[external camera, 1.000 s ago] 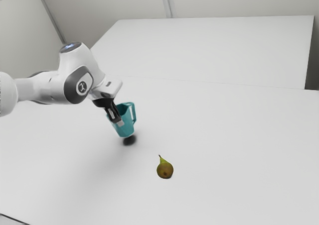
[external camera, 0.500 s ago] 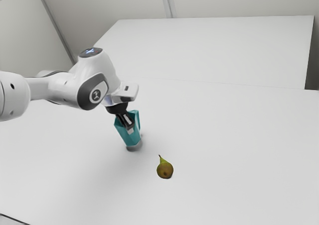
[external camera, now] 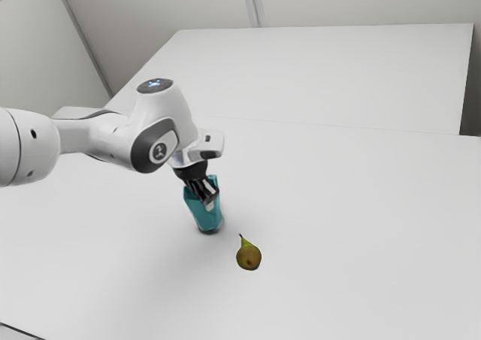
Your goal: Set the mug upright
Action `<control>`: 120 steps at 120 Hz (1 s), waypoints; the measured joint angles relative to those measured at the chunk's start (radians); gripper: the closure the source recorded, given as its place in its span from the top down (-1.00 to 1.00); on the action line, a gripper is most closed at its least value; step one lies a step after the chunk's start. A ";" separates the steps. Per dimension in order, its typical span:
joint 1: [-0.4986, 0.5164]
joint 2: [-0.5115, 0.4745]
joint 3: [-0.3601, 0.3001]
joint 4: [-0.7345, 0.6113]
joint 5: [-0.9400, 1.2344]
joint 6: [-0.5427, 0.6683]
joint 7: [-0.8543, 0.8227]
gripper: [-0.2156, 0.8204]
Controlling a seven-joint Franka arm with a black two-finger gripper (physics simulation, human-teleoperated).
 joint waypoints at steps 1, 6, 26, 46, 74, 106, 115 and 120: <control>-0.001 0.000 0.000 0.000 0.000 0.000 -0.002 -0.93; -0.005 0.001 -0.001 0.000 0.000 0.000 -0.012 -0.93; -0.027 0.002 0.002 -0.002 -0.005 -0.002 -0.042 -0.83; -0.046 0.001 0.003 -0.004 -0.015 -0.008 -0.064 -0.44; -0.044 -0.041 0.003 -0.001 -0.021 -0.020 -0.093 0.20; 0.101 0.047 0.005 0.305 -0.009 -0.149 -0.109 0.44; 0.099 0.078 0.005 0.415 -0.008 -0.216 -0.103 0.47; 0.081 0.086 0.004 0.458 -0.008 -0.246 -0.098 0.48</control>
